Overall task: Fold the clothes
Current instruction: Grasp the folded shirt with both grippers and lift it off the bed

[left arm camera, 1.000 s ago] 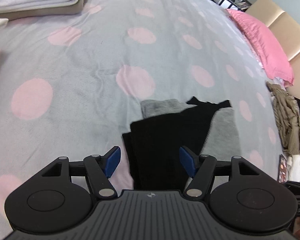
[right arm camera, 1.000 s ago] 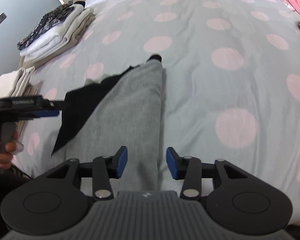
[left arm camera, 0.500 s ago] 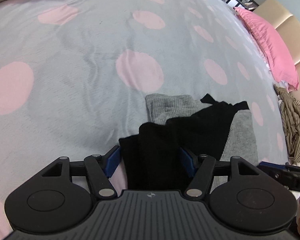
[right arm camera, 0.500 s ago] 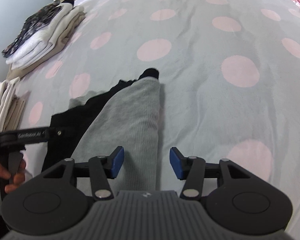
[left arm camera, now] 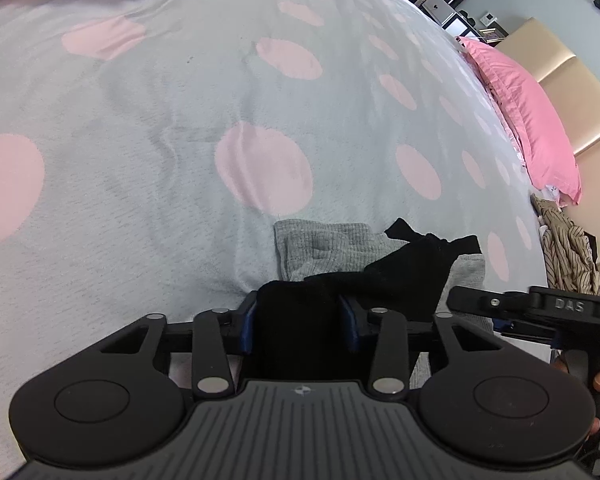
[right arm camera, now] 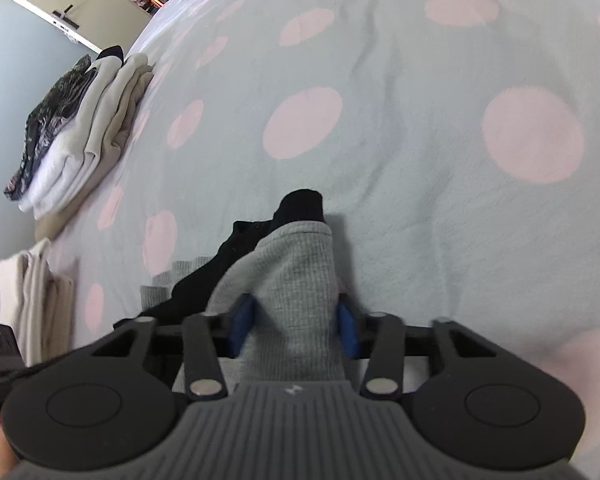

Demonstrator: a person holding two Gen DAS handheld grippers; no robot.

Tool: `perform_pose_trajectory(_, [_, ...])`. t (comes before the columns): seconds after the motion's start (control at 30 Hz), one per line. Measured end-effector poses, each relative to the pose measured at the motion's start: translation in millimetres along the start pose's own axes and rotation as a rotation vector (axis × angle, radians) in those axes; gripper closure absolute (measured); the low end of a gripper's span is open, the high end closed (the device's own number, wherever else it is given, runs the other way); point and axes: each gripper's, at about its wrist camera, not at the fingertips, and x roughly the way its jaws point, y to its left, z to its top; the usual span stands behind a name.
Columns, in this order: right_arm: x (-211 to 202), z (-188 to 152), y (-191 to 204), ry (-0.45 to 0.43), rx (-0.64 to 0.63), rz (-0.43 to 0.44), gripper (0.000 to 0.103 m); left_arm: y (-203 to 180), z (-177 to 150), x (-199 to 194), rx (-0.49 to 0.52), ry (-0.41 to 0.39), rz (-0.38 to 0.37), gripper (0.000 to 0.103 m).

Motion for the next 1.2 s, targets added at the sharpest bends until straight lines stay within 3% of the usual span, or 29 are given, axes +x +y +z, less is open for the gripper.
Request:
perform_pose_trajectory(0.1, [-1,-1,5,-0.002,-0.027,-0.010,0.086,-3,0,-5,0.007,-0.009,-0.006,0.085])
perform_pose_trajectory(0.17, [-5,-3,11,-0.009,-0.051,-0.014,0.090,-6,0,-9,0.017,-0.020,-0.008,0.091])
perform_pose_trajectory(0.4, [-37,-5,47,-0.076,-0.190,-0.015,0.091,-26,-1,-51,0.075,-0.110,-0.014,0.092])
perform_pose_trajectory(0.6, [-68,2,96,-0.162,-0.337,0.048,0.091,-33,2,-114,0.082,-0.260,0.007,0.093])
perform_pose_trajectory(0.8, [-81,24,174,-0.206,-0.493,0.174,0.091,-23,0,-191,0.052,-0.414,0.058,0.093])
perform_pose_trajectory(1.07, [-96,44,316,-0.233,-0.733,0.371,0.091,1,14,-298,-0.024,-0.635,0.148,0.094])
perform_pose_trajectory(1.2, [-91,48,388,-0.208,-0.854,0.429,0.091,21,23,-344,-0.073,-0.707,0.190,0.094])
